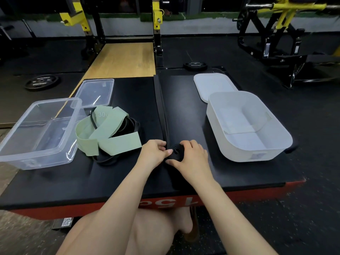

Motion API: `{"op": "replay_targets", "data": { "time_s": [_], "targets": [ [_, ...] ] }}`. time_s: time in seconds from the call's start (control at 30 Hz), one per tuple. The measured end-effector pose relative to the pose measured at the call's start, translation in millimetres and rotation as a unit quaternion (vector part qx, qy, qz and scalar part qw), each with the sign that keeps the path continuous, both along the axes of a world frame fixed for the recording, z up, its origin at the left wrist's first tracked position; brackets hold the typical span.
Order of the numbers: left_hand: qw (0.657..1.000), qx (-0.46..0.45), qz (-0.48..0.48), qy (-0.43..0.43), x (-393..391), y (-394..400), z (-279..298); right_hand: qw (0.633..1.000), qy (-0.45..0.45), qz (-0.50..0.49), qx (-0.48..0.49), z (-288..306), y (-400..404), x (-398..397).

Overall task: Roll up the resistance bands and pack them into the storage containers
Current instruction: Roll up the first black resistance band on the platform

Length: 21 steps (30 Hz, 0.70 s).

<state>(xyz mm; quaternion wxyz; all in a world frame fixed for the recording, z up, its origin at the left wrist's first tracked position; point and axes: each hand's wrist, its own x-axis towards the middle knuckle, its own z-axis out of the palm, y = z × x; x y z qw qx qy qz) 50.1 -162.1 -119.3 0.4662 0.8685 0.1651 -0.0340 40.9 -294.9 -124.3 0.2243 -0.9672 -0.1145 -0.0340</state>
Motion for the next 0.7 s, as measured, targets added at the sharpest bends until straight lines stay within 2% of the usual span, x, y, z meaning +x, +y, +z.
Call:
{"op": "replay_targets", "data": {
  "time_s": [0.2,0.4,0.7],
  "targets": [
    [1.0,0.004,0.012,-0.017,-0.1,-4.8,-0.7,0.999,-0.034,-0.012,-0.007,-0.7,15.0,-4.1],
    [1.0,-0.014,0.004,-0.014,-2.9,-2.7,0.2,0.997,0.012,0.021,0.071,-3.5,6.1,2.0],
    [0.999,-0.033,0.016,-0.017,-0.3,0.8,0.7,0.987,0.086,0.132,0.029,9.3,-12.4,26.1]
  ]
}}
